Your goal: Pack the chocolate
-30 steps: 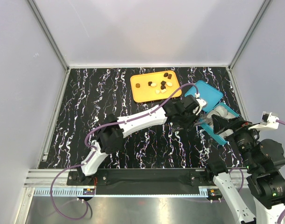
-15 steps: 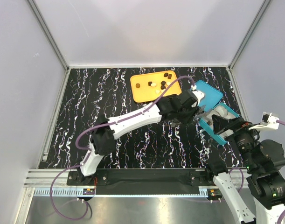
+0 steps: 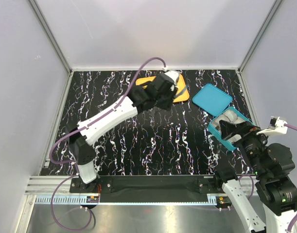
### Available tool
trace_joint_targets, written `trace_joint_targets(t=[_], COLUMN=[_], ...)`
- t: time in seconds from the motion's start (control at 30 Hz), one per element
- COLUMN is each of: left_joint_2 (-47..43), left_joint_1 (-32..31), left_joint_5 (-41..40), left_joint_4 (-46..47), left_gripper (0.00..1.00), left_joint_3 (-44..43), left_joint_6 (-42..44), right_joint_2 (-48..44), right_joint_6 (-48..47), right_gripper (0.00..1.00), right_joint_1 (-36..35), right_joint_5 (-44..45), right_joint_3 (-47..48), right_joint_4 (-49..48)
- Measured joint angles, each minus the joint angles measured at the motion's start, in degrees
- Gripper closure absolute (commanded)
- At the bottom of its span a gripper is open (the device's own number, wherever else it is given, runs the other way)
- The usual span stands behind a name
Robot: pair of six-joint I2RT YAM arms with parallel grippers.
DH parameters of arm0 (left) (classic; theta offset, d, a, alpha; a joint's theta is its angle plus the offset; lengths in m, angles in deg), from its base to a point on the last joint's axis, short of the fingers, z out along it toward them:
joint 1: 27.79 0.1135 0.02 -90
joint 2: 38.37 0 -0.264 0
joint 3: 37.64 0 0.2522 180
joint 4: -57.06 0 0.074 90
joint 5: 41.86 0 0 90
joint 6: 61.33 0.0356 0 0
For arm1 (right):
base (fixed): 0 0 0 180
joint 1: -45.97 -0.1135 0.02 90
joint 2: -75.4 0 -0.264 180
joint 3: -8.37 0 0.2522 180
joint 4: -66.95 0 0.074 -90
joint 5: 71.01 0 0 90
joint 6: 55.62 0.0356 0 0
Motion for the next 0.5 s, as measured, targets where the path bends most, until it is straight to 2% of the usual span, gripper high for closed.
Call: trace_joint_targets(t=[0.33,0.5], left_joint_2=[-1.6,-1.3], left_joint_1=[14.3,18.7], left_joint_5=[-0.9,-1.1], left_joint_4=[-0.8,-0.1], left_gripper=[0.44,0.41], left_joint_3=[8.8,9.9], left_joint_6=[-1.9,-2.1], right_joint_2=[-0.3,-1.0], right_joint_6=[-0.2,-1.0], right_gripper=[0.00,0.00], right_joint_1=[0.0,0.0], right_joint_5=[0.3,0.7], right_joint_3=[0.0,0.3], right_joint_4=[1.6,2.3])
